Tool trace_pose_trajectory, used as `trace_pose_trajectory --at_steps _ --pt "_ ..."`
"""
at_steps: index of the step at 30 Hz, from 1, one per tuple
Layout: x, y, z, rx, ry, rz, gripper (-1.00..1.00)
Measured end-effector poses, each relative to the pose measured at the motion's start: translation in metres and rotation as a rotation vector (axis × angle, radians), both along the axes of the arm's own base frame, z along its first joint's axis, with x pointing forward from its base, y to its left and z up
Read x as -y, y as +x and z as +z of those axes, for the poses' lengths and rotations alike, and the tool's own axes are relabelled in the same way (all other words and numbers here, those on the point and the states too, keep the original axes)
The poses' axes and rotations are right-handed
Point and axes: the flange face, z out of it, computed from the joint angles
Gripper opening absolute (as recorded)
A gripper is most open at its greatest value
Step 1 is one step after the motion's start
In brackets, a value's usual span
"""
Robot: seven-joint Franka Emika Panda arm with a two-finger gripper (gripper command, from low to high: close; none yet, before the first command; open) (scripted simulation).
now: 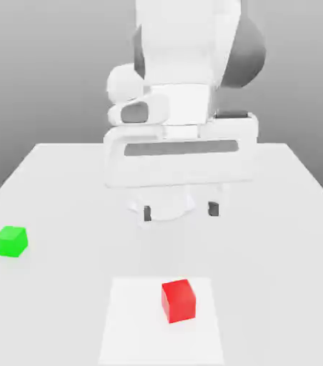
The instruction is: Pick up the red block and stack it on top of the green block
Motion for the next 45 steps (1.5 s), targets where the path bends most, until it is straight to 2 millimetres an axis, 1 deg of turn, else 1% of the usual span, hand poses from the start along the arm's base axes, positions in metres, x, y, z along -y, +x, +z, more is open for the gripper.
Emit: trace_pose_trajectory --at_steps 2,4,6,10,11,16,17,18,20,24,26,29,31,33,36,39,42,45 --pt "-0.002 -0.014 -0.042 -0.070 -0.009 0.026 0.00" --pt "-0.004 -0.032 -0.082 -0.140 -0.018 0.053 0.00" --pt "-0.004 -0.039 -0.108 -0.166 -0.022 0.062 0.00" --pt "-0.004 -0.041 -0.151 -0.175 -0.022 0.064 0.00" --pt "-0.004 -0.042 -0.161 -0.175 -0.022 0.064 -1.00" --pt "-0.004 -0.042 -0.161 -0.176 -0.023 0.064 -1.00" --pt "-0.004 -0.043 -0.166 -0.176 -0.023 0.064 -1.00" --pt "-0.004 -0.042 -0.163 -0.176 -0.023 0.064 -1.00" --pt "-0.004 -0.041 -0.148 -0.176 -0.023 0.064 -1.00" --pt "-0.003 -0.042 -0.110 -0.176 -0.022 0.064 -1.00" --pt "0.033 -0.041 -0.100 -0.175 -0.024 0.036 -1.00" --pt "0.092 -0.045 -0.092 -0.173 -0.030 0.023 -1.00" --pt "0.131 -0.053 -0.088 -0.174 -0.033 0.018 -1.00" --pt "0.172 -0.066 -0.084 -0.175 -0.034 0.005 -1.00" --pt "0.228 -0.093 -0.078 -0.177 -0.035 -0.004 -1.00" --pt "0.277 -0.126 -0.073 -0.178 -0.033 -0.009 -1.00" --pt "0.320 -0.166 -0.069 -0.179 -0.028 -0.010 -1.00" --pt "0.355 -0.211 -0.066 -0.179 -0.021 -0.008 -1.00"
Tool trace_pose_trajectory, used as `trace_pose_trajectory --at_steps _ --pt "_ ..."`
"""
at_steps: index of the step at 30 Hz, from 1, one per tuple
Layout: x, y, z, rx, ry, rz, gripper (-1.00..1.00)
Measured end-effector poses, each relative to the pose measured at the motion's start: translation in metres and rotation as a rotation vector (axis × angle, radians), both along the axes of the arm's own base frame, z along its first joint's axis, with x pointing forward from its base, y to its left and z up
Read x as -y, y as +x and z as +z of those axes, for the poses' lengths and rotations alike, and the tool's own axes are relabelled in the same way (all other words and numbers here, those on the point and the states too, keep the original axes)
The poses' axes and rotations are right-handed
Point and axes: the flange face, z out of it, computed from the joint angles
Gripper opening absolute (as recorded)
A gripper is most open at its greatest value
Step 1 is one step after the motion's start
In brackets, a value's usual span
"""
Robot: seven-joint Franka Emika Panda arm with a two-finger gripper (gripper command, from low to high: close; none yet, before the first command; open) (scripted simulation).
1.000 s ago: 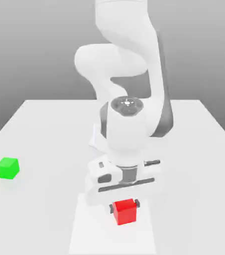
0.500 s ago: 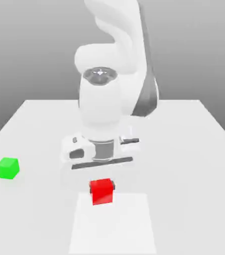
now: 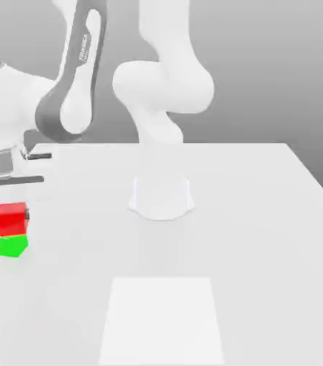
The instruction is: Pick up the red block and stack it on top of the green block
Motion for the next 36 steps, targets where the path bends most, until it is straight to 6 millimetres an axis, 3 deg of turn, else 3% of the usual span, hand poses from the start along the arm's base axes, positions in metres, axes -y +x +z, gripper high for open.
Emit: trace_pose_trajectory --at_steps 2,4,20,36 --pt "0.016 -0.025 0.002 0.003 0.003 0.002 -1.00" --pt "0.020 -0.030 0.003 0.008 -0.003 0.005 -1.00" --pt "0.028 -0.028 -0.004 0.045 -0.033 0.001 -1.00" --pt "0.024 -0.029 -0.045 0.031 -0.008 0.003 -1.00"
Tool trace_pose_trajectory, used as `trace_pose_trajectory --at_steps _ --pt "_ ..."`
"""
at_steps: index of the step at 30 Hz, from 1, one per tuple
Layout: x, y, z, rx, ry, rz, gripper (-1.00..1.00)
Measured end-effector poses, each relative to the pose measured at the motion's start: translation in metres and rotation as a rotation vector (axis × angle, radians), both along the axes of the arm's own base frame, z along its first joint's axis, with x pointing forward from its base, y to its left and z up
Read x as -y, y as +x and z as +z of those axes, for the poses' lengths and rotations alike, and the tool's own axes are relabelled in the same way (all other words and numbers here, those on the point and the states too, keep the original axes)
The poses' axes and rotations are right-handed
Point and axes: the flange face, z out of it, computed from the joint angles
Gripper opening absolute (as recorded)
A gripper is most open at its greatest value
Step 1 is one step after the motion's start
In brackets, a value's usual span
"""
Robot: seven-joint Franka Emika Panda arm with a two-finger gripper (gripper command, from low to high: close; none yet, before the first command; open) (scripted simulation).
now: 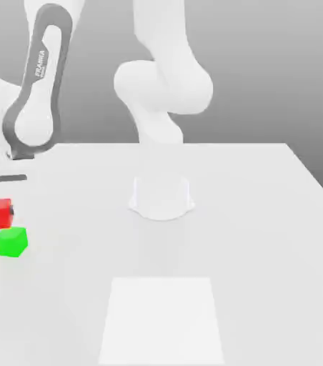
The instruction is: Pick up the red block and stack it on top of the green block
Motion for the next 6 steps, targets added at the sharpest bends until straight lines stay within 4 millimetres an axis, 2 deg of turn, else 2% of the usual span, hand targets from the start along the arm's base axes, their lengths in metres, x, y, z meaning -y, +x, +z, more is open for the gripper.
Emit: trace_pose_trajectory --at_steps 5,6 --pt "-0.003 -0.003 -0.017 -0.020 0.011 0.004 -1.00" --pt "-0.004 -0.003 -0.020 -0.025 0.013 0.005 1.00"
